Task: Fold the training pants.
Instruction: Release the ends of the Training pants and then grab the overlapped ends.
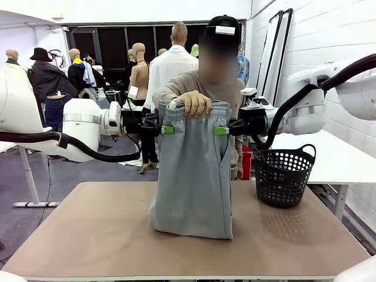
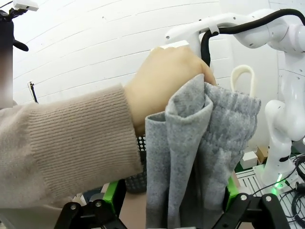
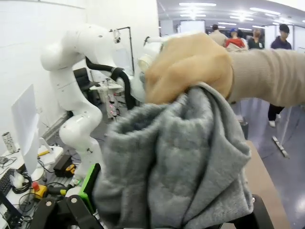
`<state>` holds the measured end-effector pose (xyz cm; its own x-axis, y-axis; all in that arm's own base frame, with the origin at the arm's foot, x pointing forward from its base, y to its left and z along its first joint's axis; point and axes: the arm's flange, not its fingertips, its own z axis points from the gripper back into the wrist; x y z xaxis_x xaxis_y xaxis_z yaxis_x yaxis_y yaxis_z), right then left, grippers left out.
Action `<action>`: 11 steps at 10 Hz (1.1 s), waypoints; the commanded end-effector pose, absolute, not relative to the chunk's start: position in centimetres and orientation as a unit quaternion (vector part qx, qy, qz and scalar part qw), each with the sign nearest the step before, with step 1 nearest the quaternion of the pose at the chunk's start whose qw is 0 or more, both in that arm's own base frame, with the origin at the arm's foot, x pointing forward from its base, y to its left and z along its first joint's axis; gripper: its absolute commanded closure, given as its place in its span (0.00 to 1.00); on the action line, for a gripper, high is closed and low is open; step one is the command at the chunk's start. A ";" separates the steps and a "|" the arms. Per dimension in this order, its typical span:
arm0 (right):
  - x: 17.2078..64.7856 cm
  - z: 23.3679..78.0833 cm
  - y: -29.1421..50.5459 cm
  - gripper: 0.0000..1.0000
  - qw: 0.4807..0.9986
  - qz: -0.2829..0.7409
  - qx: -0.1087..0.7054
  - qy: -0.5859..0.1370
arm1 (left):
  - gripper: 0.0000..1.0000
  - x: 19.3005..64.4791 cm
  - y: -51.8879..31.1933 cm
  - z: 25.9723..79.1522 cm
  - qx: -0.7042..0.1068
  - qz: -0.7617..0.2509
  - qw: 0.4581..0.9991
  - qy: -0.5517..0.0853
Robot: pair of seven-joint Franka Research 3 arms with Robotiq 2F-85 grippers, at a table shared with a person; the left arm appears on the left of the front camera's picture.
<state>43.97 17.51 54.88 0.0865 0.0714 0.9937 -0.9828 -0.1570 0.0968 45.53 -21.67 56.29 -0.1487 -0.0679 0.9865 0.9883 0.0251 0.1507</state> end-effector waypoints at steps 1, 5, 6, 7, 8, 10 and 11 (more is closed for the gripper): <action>44.7 54.0 18.7 0.00 0.509 0.522 0.520 -0.445 | 0.00 45.4 -21.7 56.8 -0.427 -0.547 0.490 -0.528; 46.0 54.3 18.6 0.00 0.497 0.516 0.525 -0.460 | 0.03 45.5 -22.0 56.6 -0.431 -0.547 0.492 -0.523; 46.4 54.5 18.5 0.00 0.492 0.512 0.526 -0.469 | 0.23 45.5 -22.3 56.5 -0.434 -0.543 0.495 -0.520; 46.6 54.7 18.4 0.00 0.489 0.513 0.522 -0.474 | 0.42 45.6 -22.4 56.4 -0.434 -0.541 0.499 -0.519; 46.6 54.9 18.4 0.20 0.487 0.515 0.520 -0.477 | 0.62 45.7 -22.4 56.4 -0.435 -0.536 0.506 -0.517; 46.7 54.6 18.5 0.59 0.491 0.515 0.521 -0.472 | 1.00 45.7 -22.6 56.5 -0.433 -0.529 0.515 -0.518; 46.9 54.4 18.5 0.79 0.492 0.517 0.519 -0.471 | 1.00 45.7 -22.6 56.5 -0.430 -0.526 0.519 -0.519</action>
<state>46.17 17.89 54.54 0.0356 0.0358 0.9987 -0.9960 -0.0812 0.0385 45.66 -21.94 56.09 -0.1097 -0.0872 0.9901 0.9920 0.0532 0.1146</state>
